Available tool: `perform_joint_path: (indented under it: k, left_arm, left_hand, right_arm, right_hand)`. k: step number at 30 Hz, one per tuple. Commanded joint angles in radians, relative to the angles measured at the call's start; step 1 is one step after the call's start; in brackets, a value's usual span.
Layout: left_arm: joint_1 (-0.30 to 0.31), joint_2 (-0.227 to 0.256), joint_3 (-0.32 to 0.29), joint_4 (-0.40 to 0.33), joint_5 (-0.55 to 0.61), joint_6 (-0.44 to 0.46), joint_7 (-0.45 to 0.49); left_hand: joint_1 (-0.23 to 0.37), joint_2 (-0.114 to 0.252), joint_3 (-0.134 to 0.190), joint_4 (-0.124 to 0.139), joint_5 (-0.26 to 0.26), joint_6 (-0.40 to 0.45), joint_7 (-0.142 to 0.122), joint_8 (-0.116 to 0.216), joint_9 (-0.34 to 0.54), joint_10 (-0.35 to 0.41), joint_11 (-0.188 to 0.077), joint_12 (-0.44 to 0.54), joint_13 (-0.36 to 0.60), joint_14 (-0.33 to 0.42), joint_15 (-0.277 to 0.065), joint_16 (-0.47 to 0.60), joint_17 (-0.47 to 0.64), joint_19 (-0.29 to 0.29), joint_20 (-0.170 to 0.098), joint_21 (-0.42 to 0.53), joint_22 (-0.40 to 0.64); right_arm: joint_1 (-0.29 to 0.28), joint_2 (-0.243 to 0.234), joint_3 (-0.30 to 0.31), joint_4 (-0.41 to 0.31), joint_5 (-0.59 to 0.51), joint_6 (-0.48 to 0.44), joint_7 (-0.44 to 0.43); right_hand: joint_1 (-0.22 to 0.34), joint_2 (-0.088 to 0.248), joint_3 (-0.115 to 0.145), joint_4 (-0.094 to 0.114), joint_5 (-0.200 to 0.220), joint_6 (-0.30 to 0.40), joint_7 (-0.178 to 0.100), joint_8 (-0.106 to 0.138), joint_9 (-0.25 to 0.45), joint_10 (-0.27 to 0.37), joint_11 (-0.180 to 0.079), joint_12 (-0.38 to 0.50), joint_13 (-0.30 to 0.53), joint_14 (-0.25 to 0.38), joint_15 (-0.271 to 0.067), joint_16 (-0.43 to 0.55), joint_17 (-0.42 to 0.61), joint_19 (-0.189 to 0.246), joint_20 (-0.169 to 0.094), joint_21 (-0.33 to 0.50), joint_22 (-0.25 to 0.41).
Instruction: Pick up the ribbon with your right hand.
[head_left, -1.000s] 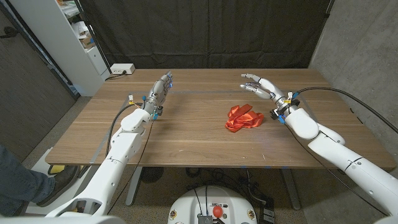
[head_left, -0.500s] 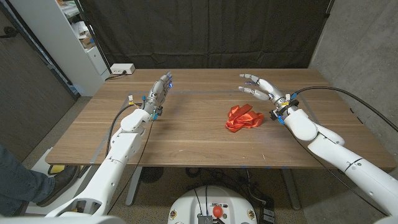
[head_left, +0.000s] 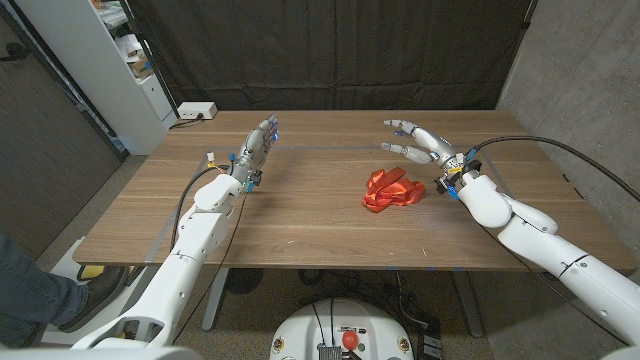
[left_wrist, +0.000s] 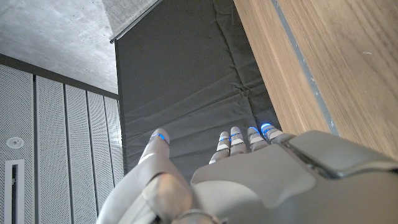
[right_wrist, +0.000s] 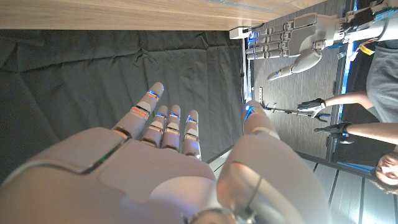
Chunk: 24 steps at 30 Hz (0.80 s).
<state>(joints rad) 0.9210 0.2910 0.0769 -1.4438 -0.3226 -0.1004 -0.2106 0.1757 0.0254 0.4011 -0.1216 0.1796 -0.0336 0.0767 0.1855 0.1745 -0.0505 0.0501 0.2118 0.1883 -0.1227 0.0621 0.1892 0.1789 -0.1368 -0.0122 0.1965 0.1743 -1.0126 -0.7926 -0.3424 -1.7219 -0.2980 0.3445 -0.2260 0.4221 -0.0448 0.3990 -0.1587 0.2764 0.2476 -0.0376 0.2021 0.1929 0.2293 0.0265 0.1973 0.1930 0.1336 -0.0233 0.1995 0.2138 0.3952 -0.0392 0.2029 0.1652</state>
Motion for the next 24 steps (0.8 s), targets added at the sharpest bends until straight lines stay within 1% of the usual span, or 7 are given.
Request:
perform_joint_path:
  k: [1, 8, 14, 20, 24]
  left_arm:
    - [-0.007, 0.005, -0.002, 0.005, -0.002, 0.000, -0.008]
    - [-0.009, 0.007, -0.006, 0.008, -0.007, 0.002, -0.015]
    - [-0.012, 0.007, -0.006, 0.009, -0.007, 0.000, -0.019]
    - [-0.012, 0.006, -0.006, 0.008, -0.008, -0.003, -0.021]
    - [-0.011, 0.007, -0.006, 0.007, -0.009, -0.005, -0.023]
  left_hand:
    - [0.001, 0.007, 0.001, -0.003, -0.001, -0.001, 0.003, 0.002, 0.002, -0.001, -0.001, 0.000, 0.002, -0.006, 0.001, -0.001, 0.002, -0.004, 0.007, 0.001, 0.003]
    - [0.001, 0.008, 0.001, -0.003, -0.001, -0.001, 0.005, 0.002, 0.002, -0.003, 0.001, -0.001, 0.003, -0.007, 0.002, -0.002, 0.002, -0.006, 0.005, 0.000, 0.003]
    - [0.001, 0.008, 0.001, -0.004, -0.001, -0.001, 0.005, 0.002, 0.002, -0.007, 0.000, -0.002, 0.003, -0.008, 0.003, -0.002, 0.002, -0.009, 0.007, -0.001, 0.003]
    - [0.001, 0.009, 0.001, -0.004, -0.001, -0.003, 0.005, 0.001, 0.002, -0.007, 0.000, -0.003, 0.003, -0.010, 0.003, -0.003, 0.002, -0.011, 0.009, -0.002, 0.003]
    - [0.001, 0.009, 0.001, -0.005, -0.001, -0.003, 0.005, 0.001, 0.002, -0.008, 0.001, -0.003, 0.003, -0.010, 0.004, -0.003, 0.002, -0.012, 0.009, -0.002, 0.003]
  right_arm:
    - [-0.001, -0.014, 0.000, -0.032, -0.082, -0.045, 0.004]
    - [0.002, -0.016, -0.004, -0.037, -0.092, -0.049, 0.010]
    - [-0.009, -0.029, -0.002, -0.061, -0.130, -0.071, 0.006]
    - [-0.016, -0.037, -0.002, -0.079, -0.154, -0.089, 0.010]
    - [-0.019, -0.047, -0.006, -0.098, -0.192, -0.115, 0.017]
  right_hand:
    - [0.006, -0.009, 0.001, 0.001, 0.010, -0.005, -0.006, -0.001, 0.005, -0.010, 0.002, -0.002, 0.004, -0.003, -0.001, -0.002, 0.002, 0.001, 0.001, -0.005, 0.004]
    - [0.008, -0.010, 0.002, 0.002, 0.015, -0.010, -0.008, -0.003, 0.006, -0.021, 0.000, -0.005, 0.004, -0.008, 0.006, -0.003, 0.002, -0.003, 0.006, -0.007, 0.004]
    - [0.009, -0.012, 0.002, 0.003, 0.017, -0.012, -0.011, -0.003, 0.006, -0.025, 0.002, -0.005, 0.004, -0.010, 0.009, -0.002, 0.002, -0.006, 0.013, -0.009, 0.004]
    - [0.010, -0.013, 0.002, 0.004, 0.020, -0.014, -0.013, -0.003, 0.006, -0.026, -0.005, -0.005, 0.005, -0.010, 0.008, -0.001, 0.002, -0.005, 0.016, -0.009, 0.004]
    - [0.010, -0.014, 0.002, 0.004, 0.022, -0.019, -0.015, -0.005, 0.006, -0.027, -0.005, -0.005, 0.005, -0.009, 0.009, 0.000, 0.002, -0.005, 0.018, -0.010, 0.004]
